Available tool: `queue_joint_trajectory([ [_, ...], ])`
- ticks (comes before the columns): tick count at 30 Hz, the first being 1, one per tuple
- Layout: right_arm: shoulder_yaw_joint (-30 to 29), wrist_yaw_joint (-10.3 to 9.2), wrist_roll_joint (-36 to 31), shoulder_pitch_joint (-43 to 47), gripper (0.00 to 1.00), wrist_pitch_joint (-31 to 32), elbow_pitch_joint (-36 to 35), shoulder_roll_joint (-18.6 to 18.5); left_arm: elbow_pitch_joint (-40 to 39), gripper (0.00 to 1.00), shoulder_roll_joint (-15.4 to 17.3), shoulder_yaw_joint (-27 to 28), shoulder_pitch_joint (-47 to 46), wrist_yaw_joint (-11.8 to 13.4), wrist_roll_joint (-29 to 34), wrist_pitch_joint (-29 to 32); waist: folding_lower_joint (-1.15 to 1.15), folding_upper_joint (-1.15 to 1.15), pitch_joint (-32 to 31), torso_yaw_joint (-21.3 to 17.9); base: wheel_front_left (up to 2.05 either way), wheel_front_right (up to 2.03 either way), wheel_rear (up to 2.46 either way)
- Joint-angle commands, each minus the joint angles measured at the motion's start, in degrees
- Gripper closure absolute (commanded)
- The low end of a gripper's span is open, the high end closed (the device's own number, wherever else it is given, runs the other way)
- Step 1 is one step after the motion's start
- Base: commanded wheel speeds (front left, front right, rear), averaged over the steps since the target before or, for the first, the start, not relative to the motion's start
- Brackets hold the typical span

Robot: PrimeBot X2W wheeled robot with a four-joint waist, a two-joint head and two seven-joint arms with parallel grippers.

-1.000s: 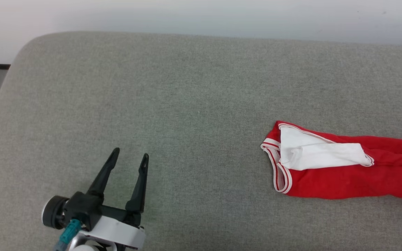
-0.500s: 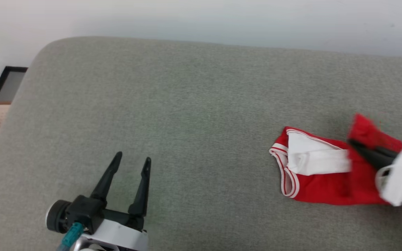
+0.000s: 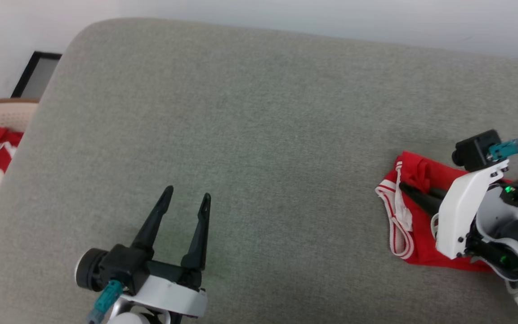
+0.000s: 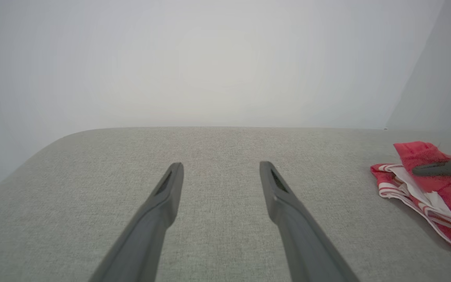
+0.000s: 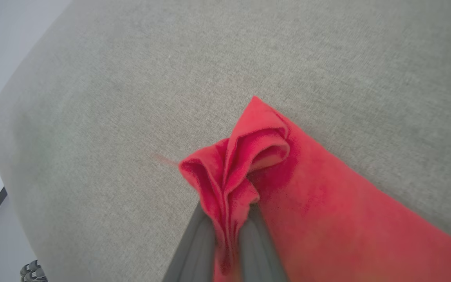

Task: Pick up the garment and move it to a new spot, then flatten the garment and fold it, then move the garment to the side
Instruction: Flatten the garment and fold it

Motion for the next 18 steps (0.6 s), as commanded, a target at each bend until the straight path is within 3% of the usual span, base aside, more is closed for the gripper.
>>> queue_joint_trajectory([
  [1, 0.98, -0.07, -0.06, -0.64, 1.00, -1.04, 1.22, 0.30, -0.03, 0.00, -0.27, 0.08, -0.82, -0.09, 0.16, -0.06, 0.00, 0.00, 0.97, 1.02, 0.00, 0.00, 0.00],
  [7, 5.40, -0.07, 0.71, -1.75, 1.00, -5.39, 7.06, 0.83, 0.71, 0.00, -0.11, 0.16, -0.56, -0.09, 0.01, -0.05, 0.00, 0.00, 0.18, 0.97, 0.00, 0.00, 0.00],
  [8, 6.02, -0.07, 0.75, -2.09, 0.90, -6.26, 7.66, 0.97, 0.86, 0.00, 0.03, 0.19, -0.39, -0.09, -0.06, -0.06, 0.00, 0.00, -0.11, 0.82, 0.00, 0.00, 0.00],
  [10, 7.12, -0.07, 1.18, -2.59, 0.53, -7.89, 8.62, 1.23, 1.18, 0.00, 0.52, 0.37, -0.06, -0.09, -0.19, -0.06, 0.00, 0.00, -0.98, 0.30, 0.00, 0.00, 0.00],
  [11, 7.57, -0.07, 1.32, -2.83, 0.08, -8.73, 8.93, 1.20, 1.26, 0.00, 0.76, 0.49, 0.17, -0.09, -0.19, -0.06, 0.00, 0.00, -1.42, -0.03, 0.00, 0.00, 0.00],
  [12, 7.99, -0.07, 1.72, -3.02, 0.00, -9.46, 9.21, 1.17, 1.35, 0.00, 0.97, 0.65, 0.45, -0.09, -0.13, -0.06, 0.00, 0.00, -1.97, -0.43, 0.00, 0.00, 0.00],
  [18, 8.97, -0.07, 4.65, -3.14, 0.00, -13.88, 8.17, -1.25, 2.15, 0.00, 2.45, 1.34, 2.71, -0.09, -0.55, -0.06, 0.00, 0.00, -5.67, -3.76, 0.00, 0.00, 0.00],
])
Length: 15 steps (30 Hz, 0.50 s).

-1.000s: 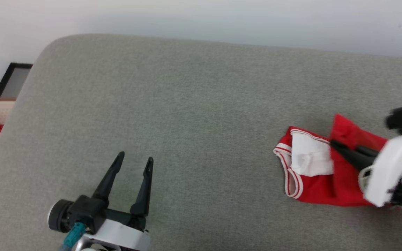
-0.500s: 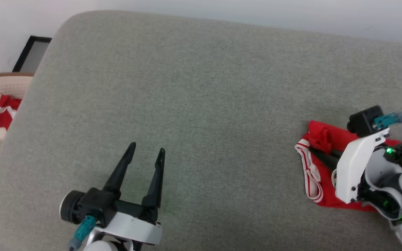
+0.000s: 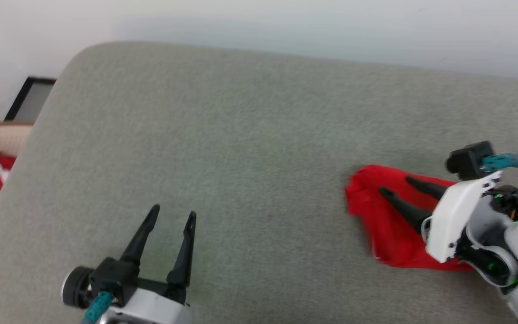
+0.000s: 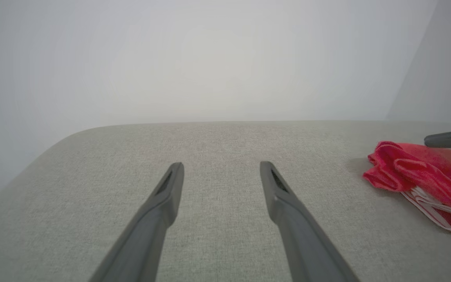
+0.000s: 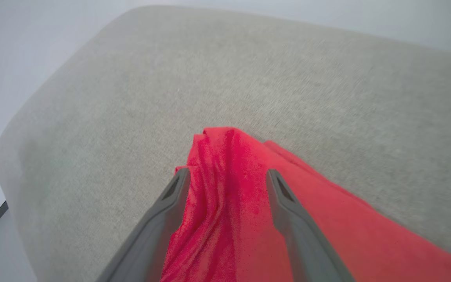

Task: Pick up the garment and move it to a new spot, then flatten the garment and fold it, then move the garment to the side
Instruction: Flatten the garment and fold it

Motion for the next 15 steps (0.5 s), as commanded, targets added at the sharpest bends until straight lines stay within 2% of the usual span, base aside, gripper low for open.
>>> queue_joint_trajectory([
  [1, 0.48, -0.07, 1.11, -0.13, 0.00, -1.66, -0.98, -1.24, 0.49, 0.00, 0.44, 0.07, 1.05, -0.09, -0.48, -0.06, 0.00, 0.00, -2.89, -2.95, 0.00, 0.00, 0.00],
  [5, 0.22, -0.07, 3.32, 0.89, 0.00, -7.24, -0.90, -4.49, 1.35, 0.00, 1.47, 0.32, 1.92, -0.09, -1.23, -0.06, 0.00, 0.00, -4.65, -5.65, 0.00, 0.00, 0.00],
  [8, 0.74, -0.07, 3.75, 1.42, 0.00, -12.05, 0.87, -5.62, 2.73, 0.00, 1.88, 0.11, 2.43, -0.09, -2.47, -0.05, 0.00, 0.00, -5.58, -7.61, 0.00, 0.00, 0.00],
  [15, 2.67, -0.07, 2.44, 1.90, 0.00, -26.79, 8.88, -3.78, 5.31, 0.00, 2.51, 1.63, 3.98, -0.10, -4.19, -0.06, 0.00, 0.00, -9.17, -11.77, 0.00, 0.00, 0.00],
])
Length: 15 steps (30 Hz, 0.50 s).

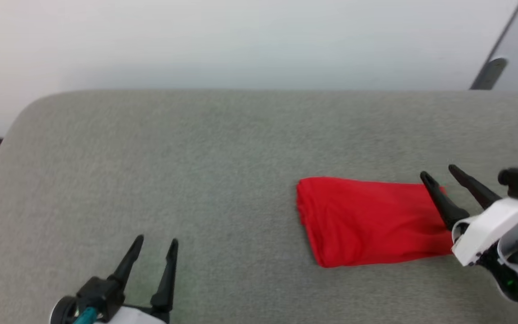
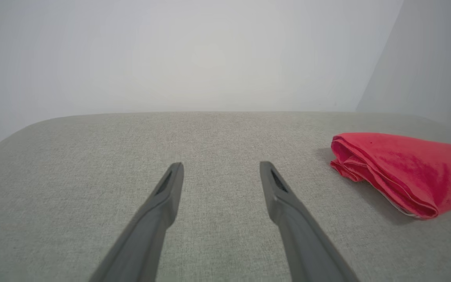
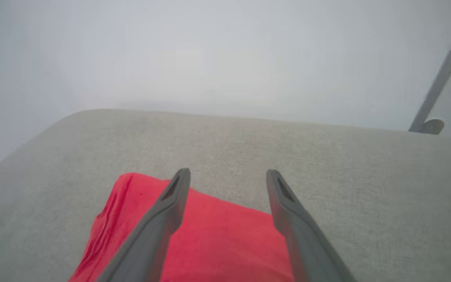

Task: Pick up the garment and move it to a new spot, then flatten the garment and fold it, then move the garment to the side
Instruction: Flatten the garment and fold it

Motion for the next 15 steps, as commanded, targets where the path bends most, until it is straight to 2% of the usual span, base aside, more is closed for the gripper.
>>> queue_joint_trajectory([
  [1, 0.32, -0.07, -0.44, 0.84, 0.00, -3.34, 2.10, 0.82, 0.55, 0.00, 0.32, 0.54, 1.22, -0.10, -0.54, -0.06, 0.00, 0.00, -3.52, -3.37, 0.00, 0.00, 0.00],
  [4, -0.33, -0.07, -1.54, 1.61, 0.00, -8.18, 6.08, 2.23, 1.29, 0.00, 0.79, 1.71, 1.94, -0.10, -0.74, -0.06, 0.00, 0.00, -4.49, -4.40, 0.00, 0.00, 0.00],
  [8, -3.06, -0.07, -4.03, 3.46, 0.00, -10.41, 8.50, 3.48, 1.07, 0.00, 1.32, 3.74, 2.93, -0.10, -0.04, -0.06, 0.00, 0.00, -5.51, -4.94, 0.00, 0.00, 0.00],
  [15, -14.96, -0.07, -11.94, 11.78, 0.00, -10.63, 2.36, 5.38, -1.34, 0.00, 0.74, 6.46, 5.97, -0.10, 0.92, -0.05, 0.00, 0.00, -6.78, -4.53, 0.00, 0.00, 0.00],
])
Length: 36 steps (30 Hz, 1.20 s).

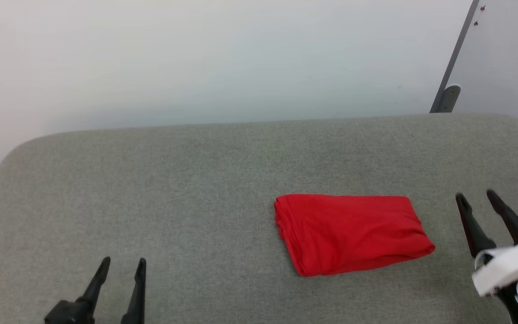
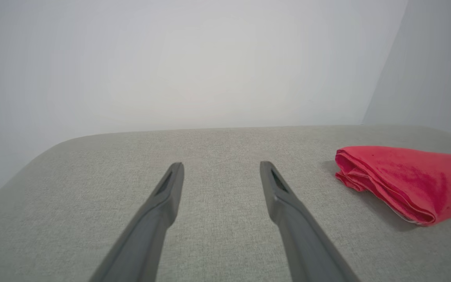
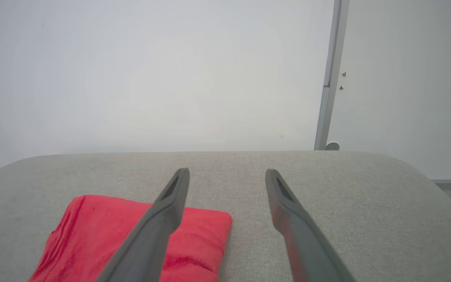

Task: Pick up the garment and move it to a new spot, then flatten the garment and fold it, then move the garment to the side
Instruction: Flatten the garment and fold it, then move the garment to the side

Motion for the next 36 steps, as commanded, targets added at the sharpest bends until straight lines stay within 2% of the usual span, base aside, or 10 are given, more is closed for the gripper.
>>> queue_joint_trajectory([
  [1, -2.72, -0.07, -2.14, 3.07, 0.00, -0.22, -1.83, 0.82, -0.87, 0.00, -0.26, 0.58, 1.23, -0.10, 0.55, -0.06, 0.00, 0.00, -0.50, 0.26, 0.00, 0.00, 0.00],
  [9, -11.46, -0.08, -10.17, 13.45, 0.00, -0.24, -9.44, 3.08, -4.08, 0.00, -2.40, 2.92, 5.87, -0.10, 0.68, -0.06, 0.00, 0.00, -0.95, 1.47, 0.00, 0.00, 0.00],
  [17, -17.84, -0.08, -13.01, 21.34, 0.00, -0.25, -15.89, 6.63, -7.65, 0.00, -4.18, 4.34, 9.88, -0.10, 1.65, -0.05, 0.00, 0.00, -0.46, 2.89, 0.00, 0.00, 0.00],
  [24, -19.80, -0.08, -14.02, 23.11, 0.00, -0.04, -17.92, 8.30, -8.43, 0.00, -4.65, 4.07, 9.57, -0.10, 2.23, -0.06, 0.00, 0.00, -0.13, 3.18, 0.00, 0.00, 0.00],
  [36, -19.06, -0.08, -14.69, 18.89, 0.00, 3.07, -18.83, 9.44, -7.40, 0.00, -5.02, 2.10, 6.82, -0.10, 1.82, -0.06, 0.00, 0.00, 1.60, 3.58, 0.00, 0.00, 0.00],
])
